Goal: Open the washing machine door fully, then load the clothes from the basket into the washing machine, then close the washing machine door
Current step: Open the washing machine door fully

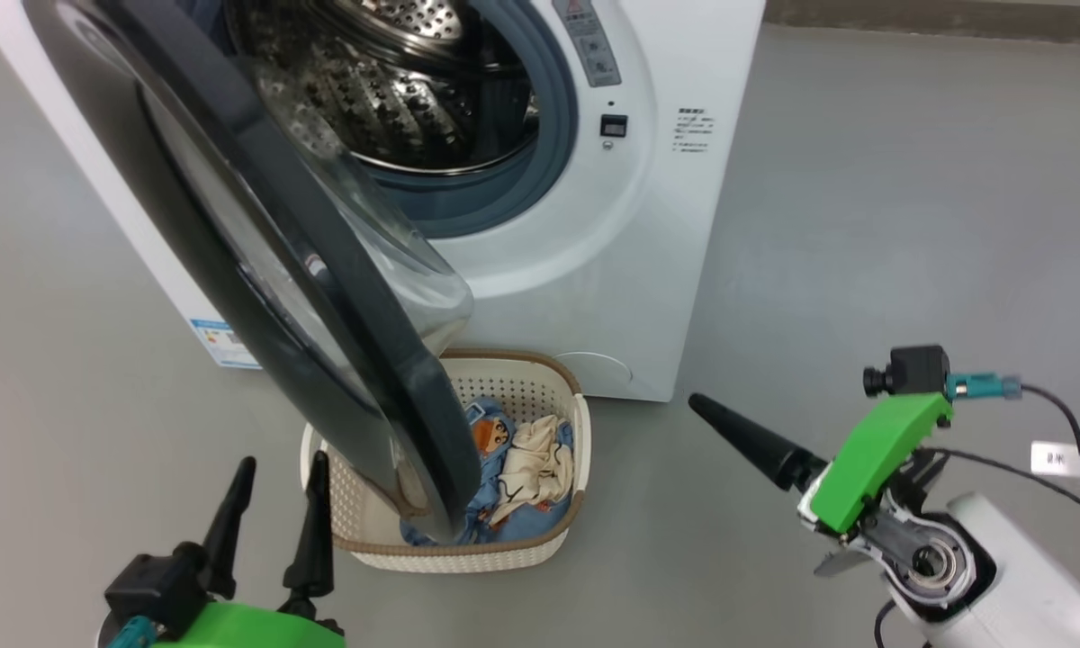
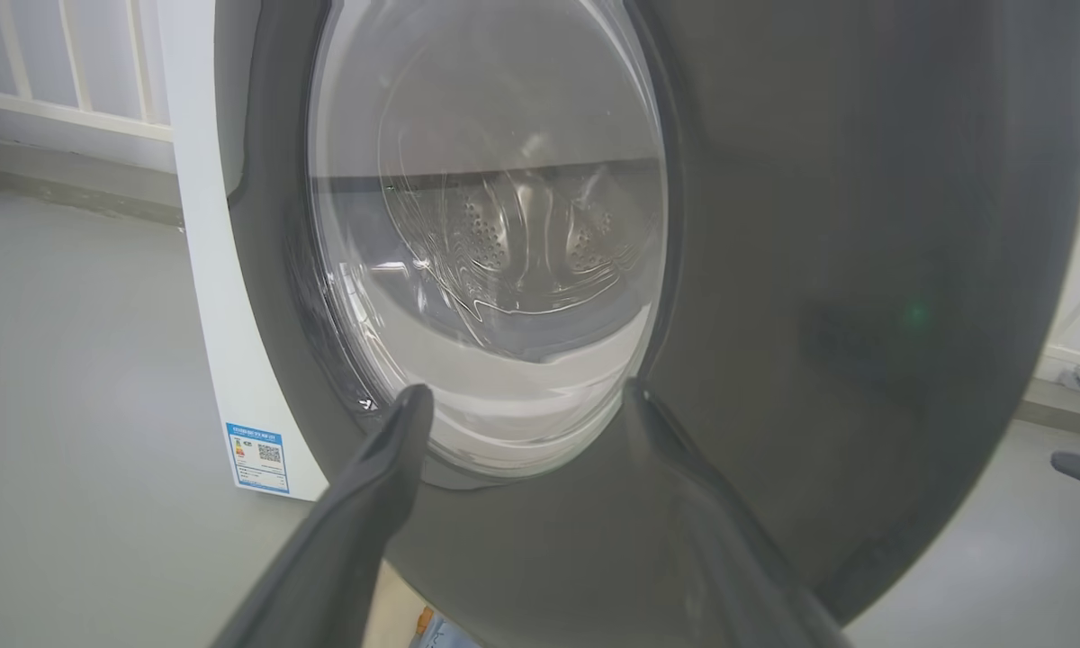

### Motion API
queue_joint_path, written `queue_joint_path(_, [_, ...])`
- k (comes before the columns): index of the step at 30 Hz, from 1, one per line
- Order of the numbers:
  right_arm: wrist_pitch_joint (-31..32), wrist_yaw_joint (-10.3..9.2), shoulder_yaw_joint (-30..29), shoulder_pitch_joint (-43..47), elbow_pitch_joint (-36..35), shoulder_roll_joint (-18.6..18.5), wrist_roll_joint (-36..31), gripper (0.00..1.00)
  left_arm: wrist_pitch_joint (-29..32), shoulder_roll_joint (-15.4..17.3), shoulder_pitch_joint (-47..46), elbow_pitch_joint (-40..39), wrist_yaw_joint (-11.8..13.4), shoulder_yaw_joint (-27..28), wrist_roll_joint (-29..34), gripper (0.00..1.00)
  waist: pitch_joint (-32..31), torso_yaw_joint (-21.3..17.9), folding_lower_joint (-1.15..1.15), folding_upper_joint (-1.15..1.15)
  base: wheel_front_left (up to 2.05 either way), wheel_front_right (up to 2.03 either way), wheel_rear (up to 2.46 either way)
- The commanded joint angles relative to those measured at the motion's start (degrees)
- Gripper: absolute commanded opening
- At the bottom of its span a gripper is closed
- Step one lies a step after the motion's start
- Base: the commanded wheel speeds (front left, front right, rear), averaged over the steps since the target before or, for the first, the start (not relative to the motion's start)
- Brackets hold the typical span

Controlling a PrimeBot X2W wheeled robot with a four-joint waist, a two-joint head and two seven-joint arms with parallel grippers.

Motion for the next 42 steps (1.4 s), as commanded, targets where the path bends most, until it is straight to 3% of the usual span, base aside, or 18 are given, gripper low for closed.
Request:
queue_joint_path(1, [-2.32,0.44,1.59,1.05,-1.27,-1.29,-0.60,1.00,-0.37,0.93,0.03,-1.66,0.04,2.72,0.64,1.00,-0.89,-1.22,0.00,0.00,0.00,0.00,0.00])
queue_joint_path(5, [-6.02,0.44,2.53,2.25,-1.01,-2.63,-0.57,1.00,-0.37,0.78,0.80,-1.91,0.04,3.55,0.84,1.00,-1.36,-1.99,0.00,0.00,0.00,0.00,0.00])
queue_joint_path(17, [-26.44,0.44,8.15,4.54,0.68,-7.54,-4.76,1.00,-0.37,0.45,1.50,-2.17,0.04,4.29,1.28,1.00,-1.31,-3.28,0.00,0.00,0.00,0.00,0.00])
queue_joint_path(24, [-33.62,0.44,12.11,4.05,4.31,-9.85,-11.26,1.00,-0.37,0.52,1.44,-2.04,0.04,4.22,1.37,1.00,-1.36,-3.21,0.00,0.00,0.00,0.00,0.00])
queue_joint_path(33, [-33.81,0.44,-5.20,9.61,2.50,-4.38,-33.40,1.00,-0.37,0.37,1.51,-2.01,0.04,4.45,1.53,1.00,-1.27,-2.98,0.00,0.00,0.00,0.00,0.00])
queue_joint_path(42, [-33.82,0.44,-13.48,15.41,-3.05,-0.04,-55.14,1.00,-0.37,0.25,1.43,-2.05,0.04,4.47,1.55,1.00,-1.18,-2.69,0.00,0.00,0.00,0.00,0.00])
